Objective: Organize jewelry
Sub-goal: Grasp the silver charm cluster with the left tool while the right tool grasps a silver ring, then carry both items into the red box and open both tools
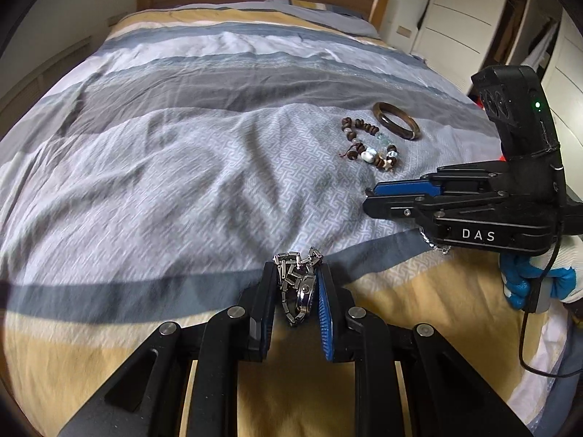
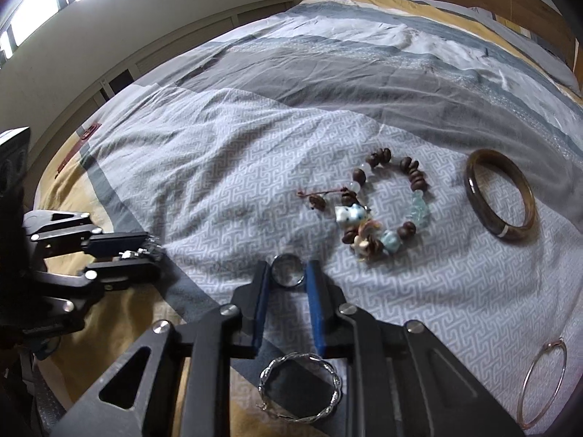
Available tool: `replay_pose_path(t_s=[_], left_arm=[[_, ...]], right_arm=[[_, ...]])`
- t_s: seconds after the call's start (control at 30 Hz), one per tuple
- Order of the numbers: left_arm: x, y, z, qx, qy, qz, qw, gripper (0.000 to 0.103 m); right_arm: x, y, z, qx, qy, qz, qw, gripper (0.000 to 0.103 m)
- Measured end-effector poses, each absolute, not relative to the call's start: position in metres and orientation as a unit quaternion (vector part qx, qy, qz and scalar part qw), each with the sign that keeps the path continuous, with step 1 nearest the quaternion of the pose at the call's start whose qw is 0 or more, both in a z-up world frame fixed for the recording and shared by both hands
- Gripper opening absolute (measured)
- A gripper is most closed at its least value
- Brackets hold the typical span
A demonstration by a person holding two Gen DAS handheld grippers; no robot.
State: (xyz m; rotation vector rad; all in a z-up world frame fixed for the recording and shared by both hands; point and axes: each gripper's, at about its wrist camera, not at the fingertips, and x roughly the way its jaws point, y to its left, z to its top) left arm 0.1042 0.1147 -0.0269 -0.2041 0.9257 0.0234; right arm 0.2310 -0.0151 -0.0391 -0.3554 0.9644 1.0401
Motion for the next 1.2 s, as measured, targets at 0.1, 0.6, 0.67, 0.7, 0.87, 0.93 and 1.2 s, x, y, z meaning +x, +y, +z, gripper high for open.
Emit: replay_pose_path(t_s=[0.1,0.6,0.67,0.7,0.87,0.93,1.2], left_arm=[[0.096,0.112,-0.021,-0.101,0.445,0.021,0.890,0.021],[0.060,0.051,0.068,-0.081,0.396,0.027,0.914,0.021],[0.059,0.033,0.078,-0.078,0.390,0.019,0.917,0.021],[0.060,0.024,0.082,-0.076,0.388,0.013,0.919,0.021],[0.072,-0.030,0.100,-0.072,0.379,-0.023,0.922,0.021],[0.081,-0.056,0.105,-0.069,0.377,-0.042,0.923,0.021],[0.138,-0.174,0.098,-0.059,0.396,-0.127,0.908,0.021]], right_arm=[[0.226,-0.019,-0.032,-0.160,0.437,0.475,0.747,0.019],[0.187,-0.140,0.065,-0.120,0.380,0.451,0.798,0.019],[0.185,-0.171,0.075,-0.113,0.375,0.438,0.809,0.019],[0.184,-0.182,0.077,-0.110,0.374,0.432,0.813,0.019],[0.186,-0.266,0.085,-0.091,0.373,0.383,0.840,0.019],[0.189,-0.296,0.083,-0.082,0.376,0.363,0.848,0.019],[0.213,-0.423,0.055,-0.057,0.409,0.278,0.867,0.019]])
